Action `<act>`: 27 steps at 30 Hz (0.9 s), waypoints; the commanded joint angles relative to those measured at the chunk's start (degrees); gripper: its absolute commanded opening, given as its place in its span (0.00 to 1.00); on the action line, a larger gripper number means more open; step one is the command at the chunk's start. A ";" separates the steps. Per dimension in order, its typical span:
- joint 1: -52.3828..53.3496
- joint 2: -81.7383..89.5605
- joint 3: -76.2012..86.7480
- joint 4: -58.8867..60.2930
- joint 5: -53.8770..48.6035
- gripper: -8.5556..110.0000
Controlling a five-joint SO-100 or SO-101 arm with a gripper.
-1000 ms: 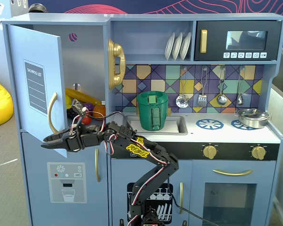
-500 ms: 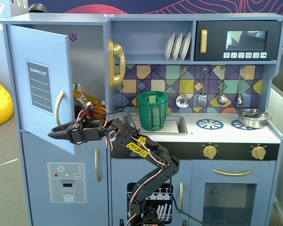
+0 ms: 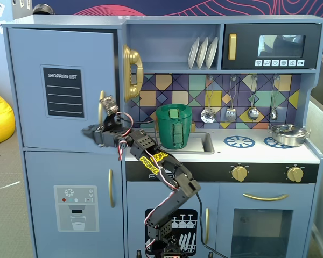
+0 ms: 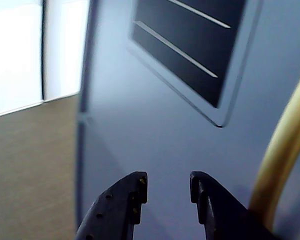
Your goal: Close the left cabinet door
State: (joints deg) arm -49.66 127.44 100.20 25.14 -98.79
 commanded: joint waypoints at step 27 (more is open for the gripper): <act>16.08 31.64 33.84 13.80 6.24 0.07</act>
State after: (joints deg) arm -40.96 151.44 126.91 36.74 -93.69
